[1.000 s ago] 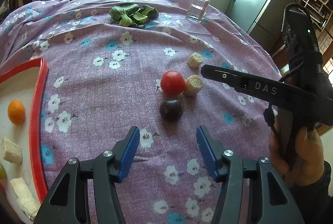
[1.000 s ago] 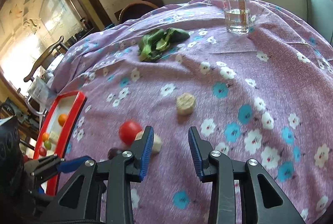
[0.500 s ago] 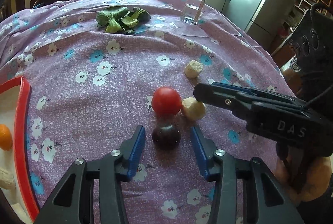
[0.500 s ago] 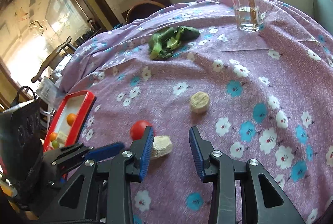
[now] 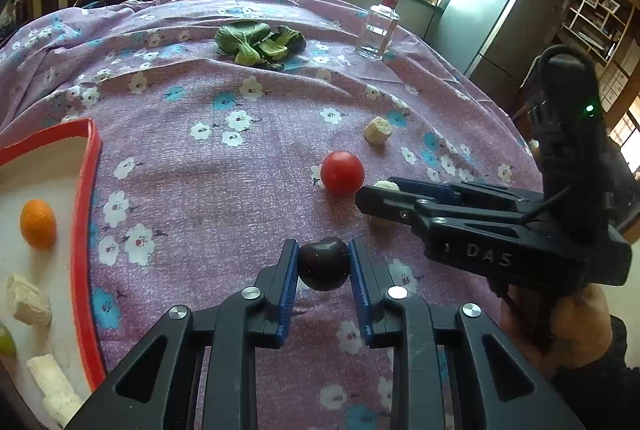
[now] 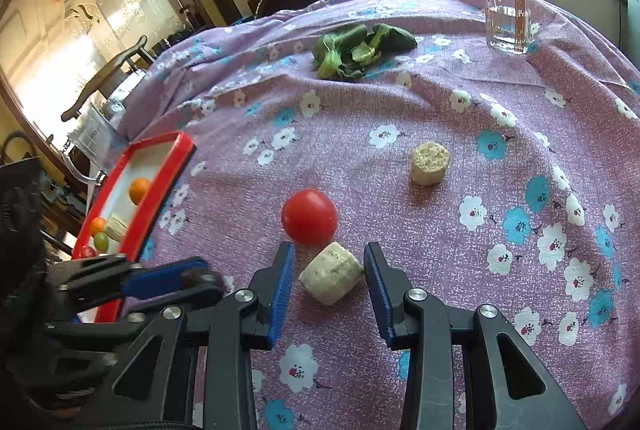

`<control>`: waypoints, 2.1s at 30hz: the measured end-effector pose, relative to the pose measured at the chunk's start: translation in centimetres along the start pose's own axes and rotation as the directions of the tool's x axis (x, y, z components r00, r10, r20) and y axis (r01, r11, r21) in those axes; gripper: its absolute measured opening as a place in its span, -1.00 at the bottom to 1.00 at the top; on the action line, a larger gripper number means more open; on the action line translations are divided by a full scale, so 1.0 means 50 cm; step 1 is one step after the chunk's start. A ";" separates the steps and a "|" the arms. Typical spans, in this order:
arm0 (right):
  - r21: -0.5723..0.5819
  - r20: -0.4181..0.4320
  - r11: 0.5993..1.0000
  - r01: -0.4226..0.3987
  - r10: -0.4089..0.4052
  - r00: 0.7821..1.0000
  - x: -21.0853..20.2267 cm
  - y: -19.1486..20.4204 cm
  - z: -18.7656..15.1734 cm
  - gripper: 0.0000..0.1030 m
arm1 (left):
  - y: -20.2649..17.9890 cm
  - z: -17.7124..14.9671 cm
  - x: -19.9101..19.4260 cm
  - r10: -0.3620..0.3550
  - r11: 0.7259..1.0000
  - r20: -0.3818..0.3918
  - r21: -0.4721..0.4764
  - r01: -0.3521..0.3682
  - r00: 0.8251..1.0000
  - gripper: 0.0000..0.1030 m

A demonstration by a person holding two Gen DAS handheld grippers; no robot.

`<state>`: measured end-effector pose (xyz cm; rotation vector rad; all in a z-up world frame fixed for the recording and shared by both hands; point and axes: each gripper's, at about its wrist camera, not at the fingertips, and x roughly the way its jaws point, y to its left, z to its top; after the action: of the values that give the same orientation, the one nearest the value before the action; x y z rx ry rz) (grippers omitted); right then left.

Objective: Organize fruits
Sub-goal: 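Close left tool on the dark plum while right tool grasps the bread piece, then carry the plum with left tool while right tool carries the bread piece to the tray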

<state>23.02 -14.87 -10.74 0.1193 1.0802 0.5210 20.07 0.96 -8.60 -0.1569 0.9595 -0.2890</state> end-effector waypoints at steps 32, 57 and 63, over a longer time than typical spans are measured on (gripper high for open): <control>-0.203 0.015 0.970 -0.133 0.139 0.990 -0.095 0.287 -0.102 -0.39 | 0.123 -0.220 -0.351 0.159 0.974 0.148 -0.186 -0.131 0.976 -0.52; -0.308 -0.063 0.926 -0.219 0.209 0.976 -0.049 0.455 -0.137 -0.39 | 0.239 -0.325 -0.462 0.241 0.928 0.171 -0.328 -0.176 0.955 -0.52; -0.337 -0.089 0.912 -0.235 0.218 0.972 -0.034 0.490 -0.146 -0.39 | 0.256 -0.340 -0.465 0.252 0.921 0.154 -0.340 -0.189 0.955 -0.52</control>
<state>7.60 4.61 -4.46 -0.0793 1.0122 0.9213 -4.28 20.29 -3.33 -0.3671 0.8148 0.0955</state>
